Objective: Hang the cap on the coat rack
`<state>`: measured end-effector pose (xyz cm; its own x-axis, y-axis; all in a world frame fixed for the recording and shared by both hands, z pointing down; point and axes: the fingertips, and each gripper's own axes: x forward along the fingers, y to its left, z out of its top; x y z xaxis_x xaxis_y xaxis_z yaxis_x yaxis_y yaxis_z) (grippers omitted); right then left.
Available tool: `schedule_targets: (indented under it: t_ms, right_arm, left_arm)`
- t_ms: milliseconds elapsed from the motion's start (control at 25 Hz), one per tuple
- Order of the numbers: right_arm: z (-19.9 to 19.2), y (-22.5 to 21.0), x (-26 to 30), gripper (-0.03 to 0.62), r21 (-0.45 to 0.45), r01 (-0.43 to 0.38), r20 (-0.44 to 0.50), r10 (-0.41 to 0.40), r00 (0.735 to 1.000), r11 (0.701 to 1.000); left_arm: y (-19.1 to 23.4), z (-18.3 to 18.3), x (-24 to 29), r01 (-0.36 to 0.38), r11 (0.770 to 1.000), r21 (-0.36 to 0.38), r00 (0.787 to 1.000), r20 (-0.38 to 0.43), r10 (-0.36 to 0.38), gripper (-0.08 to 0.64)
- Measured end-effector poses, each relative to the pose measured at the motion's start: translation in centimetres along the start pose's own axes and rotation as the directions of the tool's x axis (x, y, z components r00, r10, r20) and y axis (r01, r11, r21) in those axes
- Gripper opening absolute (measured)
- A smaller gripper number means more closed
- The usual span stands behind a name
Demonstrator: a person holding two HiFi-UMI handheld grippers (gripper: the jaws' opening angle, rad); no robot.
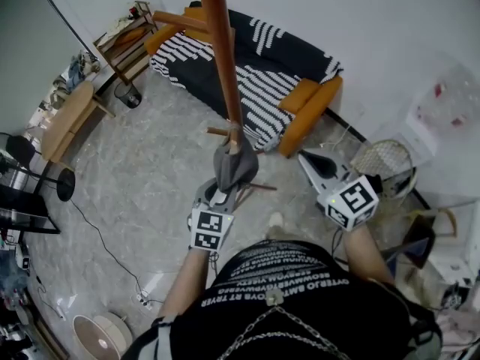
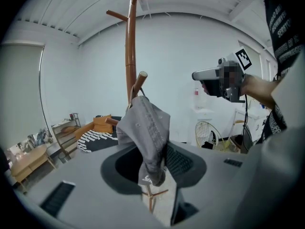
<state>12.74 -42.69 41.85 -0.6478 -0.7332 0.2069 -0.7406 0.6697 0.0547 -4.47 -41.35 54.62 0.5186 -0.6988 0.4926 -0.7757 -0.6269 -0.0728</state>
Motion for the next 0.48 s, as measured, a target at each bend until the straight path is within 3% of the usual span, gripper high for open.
schedule_targets:
  t_ms: [160, 480]
  right_arm:
    - [0.7, 1.2, -0.1, -0.009, -0.008, -0.003, 0.008, 0.004, 1.000, 1.000]
    - [1.1, 3.4, -0.9, -0.009, -0.005, 0.000, 0.025, 0.000, 1.000, 1.000]
  left_arm:
    - [-0.1, 0.1, -1.8, 0.006, 1.000, -0.005, 0.999, 0.032, -0.006, 0.140]
    - [2.1, 2.7, -6.7, -0.056, 0.998, -0.041, 0.988, 0.144, 0.061, 0.131]
